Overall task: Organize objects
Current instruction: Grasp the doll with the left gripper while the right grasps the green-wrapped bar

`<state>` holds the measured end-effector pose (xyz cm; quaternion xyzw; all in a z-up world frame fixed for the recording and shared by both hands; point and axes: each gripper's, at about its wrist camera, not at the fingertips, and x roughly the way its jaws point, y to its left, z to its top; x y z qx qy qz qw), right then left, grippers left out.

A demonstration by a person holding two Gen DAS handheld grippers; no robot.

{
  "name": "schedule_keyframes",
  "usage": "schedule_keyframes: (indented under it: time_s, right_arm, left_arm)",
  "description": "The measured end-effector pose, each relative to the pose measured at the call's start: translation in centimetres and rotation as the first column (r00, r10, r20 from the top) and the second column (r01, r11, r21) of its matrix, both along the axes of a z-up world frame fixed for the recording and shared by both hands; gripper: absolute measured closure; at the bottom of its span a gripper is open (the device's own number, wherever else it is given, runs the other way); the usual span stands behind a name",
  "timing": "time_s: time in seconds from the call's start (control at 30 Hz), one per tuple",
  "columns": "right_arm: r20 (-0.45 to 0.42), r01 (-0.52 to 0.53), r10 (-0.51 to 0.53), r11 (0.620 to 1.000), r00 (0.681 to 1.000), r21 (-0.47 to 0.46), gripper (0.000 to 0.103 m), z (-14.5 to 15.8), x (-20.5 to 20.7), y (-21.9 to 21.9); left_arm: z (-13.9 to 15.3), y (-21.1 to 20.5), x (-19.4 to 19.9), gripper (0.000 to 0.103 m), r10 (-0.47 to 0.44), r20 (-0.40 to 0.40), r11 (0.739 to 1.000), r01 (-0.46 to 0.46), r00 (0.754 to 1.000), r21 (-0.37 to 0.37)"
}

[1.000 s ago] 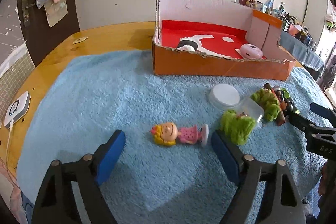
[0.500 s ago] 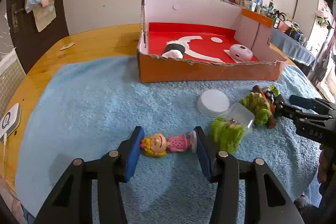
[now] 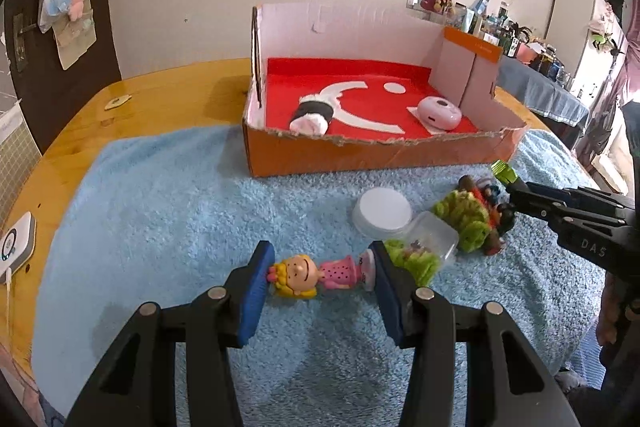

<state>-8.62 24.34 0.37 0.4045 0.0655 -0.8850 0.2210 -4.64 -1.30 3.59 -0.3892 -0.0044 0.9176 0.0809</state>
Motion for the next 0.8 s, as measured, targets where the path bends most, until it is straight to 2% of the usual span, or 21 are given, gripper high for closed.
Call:
schedule_keyframes:
  time_s: [0.53, 0.8]
  right_arm:
    - [-0.015, -0.047, 0.047, 0.997, 0.999, -0.055, 0.080, 2.3, 1.2, -0.2]
    - [-0.053, -0.076, 0.072, 0.995, 0.996, -0.071, 0.080, 5.1, 1.1, -0.4]
  left_arm:
    - [2.3, 0.1, 0.6, 0.052, -0.002, -0.054, 1.000, 0.002, 0.999, 0.002]
    - [4.8, 0.7, -0.2, 0.052, -0.023, -0.090, 1.000, 0.025, 0.996, 0.015]
